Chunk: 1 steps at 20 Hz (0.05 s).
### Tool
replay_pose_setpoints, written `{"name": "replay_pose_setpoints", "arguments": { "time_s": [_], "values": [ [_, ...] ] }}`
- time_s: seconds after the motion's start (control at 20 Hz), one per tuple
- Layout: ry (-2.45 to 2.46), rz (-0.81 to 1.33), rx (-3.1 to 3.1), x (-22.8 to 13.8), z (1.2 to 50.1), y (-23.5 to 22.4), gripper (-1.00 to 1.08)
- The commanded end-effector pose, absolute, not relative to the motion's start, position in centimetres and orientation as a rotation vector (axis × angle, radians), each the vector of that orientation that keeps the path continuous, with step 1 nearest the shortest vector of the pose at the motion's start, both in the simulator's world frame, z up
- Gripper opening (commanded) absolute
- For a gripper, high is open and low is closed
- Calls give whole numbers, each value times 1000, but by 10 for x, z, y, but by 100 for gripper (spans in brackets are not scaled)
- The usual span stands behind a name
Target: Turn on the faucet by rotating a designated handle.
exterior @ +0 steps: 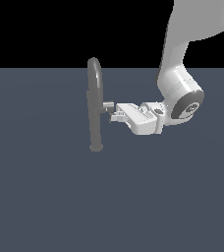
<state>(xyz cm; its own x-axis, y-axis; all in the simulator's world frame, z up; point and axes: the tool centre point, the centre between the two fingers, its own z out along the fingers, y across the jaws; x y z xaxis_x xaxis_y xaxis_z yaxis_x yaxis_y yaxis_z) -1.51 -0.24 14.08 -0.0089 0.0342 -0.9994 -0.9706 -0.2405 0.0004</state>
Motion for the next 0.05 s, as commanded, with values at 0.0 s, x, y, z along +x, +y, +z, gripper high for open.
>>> {"name": "replay_pose_setpoints", "arguments": {
  "time_s": [0.0],
  "values": [
    [1106,1353,-1354,8,116,9,-100]
  ]
}}
